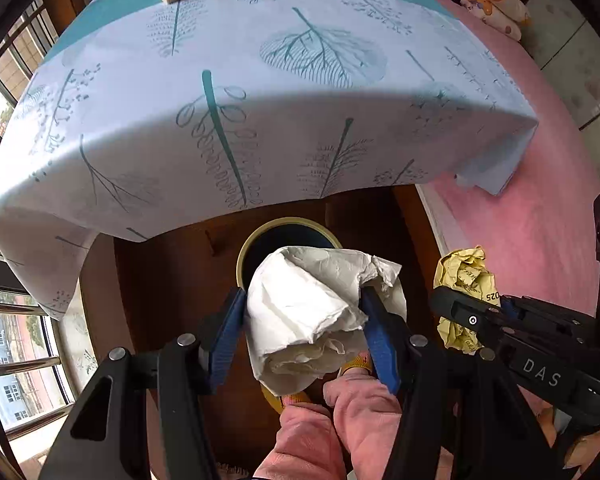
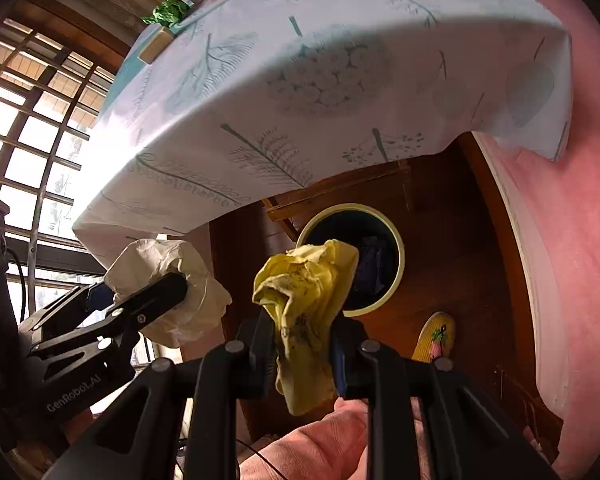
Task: Collect trash
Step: 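Carry both papers over the bin and open both tools to drop them, then raise both tools back toward the table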
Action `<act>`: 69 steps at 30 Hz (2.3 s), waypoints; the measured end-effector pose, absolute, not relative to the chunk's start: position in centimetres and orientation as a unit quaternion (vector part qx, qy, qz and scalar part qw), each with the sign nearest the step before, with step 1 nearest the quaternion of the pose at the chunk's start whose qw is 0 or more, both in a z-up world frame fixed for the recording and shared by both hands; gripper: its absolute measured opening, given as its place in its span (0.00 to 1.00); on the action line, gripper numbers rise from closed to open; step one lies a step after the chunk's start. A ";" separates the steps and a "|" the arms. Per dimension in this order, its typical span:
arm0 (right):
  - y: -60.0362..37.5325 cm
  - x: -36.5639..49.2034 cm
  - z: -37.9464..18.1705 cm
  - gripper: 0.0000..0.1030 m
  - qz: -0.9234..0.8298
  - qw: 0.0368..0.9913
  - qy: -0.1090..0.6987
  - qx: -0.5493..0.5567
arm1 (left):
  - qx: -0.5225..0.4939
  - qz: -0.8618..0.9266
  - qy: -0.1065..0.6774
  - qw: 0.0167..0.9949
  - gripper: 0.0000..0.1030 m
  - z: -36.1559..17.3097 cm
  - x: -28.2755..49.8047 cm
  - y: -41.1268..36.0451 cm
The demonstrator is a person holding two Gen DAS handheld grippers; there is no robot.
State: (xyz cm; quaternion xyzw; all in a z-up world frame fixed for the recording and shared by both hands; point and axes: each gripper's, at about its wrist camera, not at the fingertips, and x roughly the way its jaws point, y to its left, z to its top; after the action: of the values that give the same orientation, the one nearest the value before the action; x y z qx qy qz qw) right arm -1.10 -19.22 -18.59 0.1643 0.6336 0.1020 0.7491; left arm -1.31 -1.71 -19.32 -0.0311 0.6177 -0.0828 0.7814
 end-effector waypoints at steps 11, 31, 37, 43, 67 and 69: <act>-18.9 3.2 -35.9 0.25 0.107 0.727 0.656 0.171 | -0.048 -0.038 0.639 0.766 0.58 -35.6 1.0 -2.0; -18.2 4.8 -42.0 0.66 0.089 0.721 0.670 0.151 | -0.055 0.001 0.631 0.774 0.99 -39.1 1.3 0.2; -18.9 4.4 -37.5 0.66 0.094 0.725 0.662 0.167 | -0.058 -0.004 0.619 0.783 0.99 -33.7 1.1 0.0; -19.1 3.4 -30.8 0.66 0.105 0.729 0.649 0.189 | -0.061 -0.024 0.587 0.807 0.99 -25.3 0.6 -0.5; -17.9 0.0 -2.2 0.72 0.132 0.842 0.507 0.131 | -0.013 -0.085 0.448 0.890 0.99 2.5 -2.6 -0.7; -17.5 0.1 -0.8 0.72 0.132 0.849 0.496 0.124 | -0.014 -0.078 0.434 0.897 0.99 3.8 -2.6 -0.1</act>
State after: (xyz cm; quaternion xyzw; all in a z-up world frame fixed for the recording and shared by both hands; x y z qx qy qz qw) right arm 0.07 -17.51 -0.76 0.1238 0.4959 0.1322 0.8493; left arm -2.55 -0.10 3.81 -0.0137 0.4342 -0.0781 0.8973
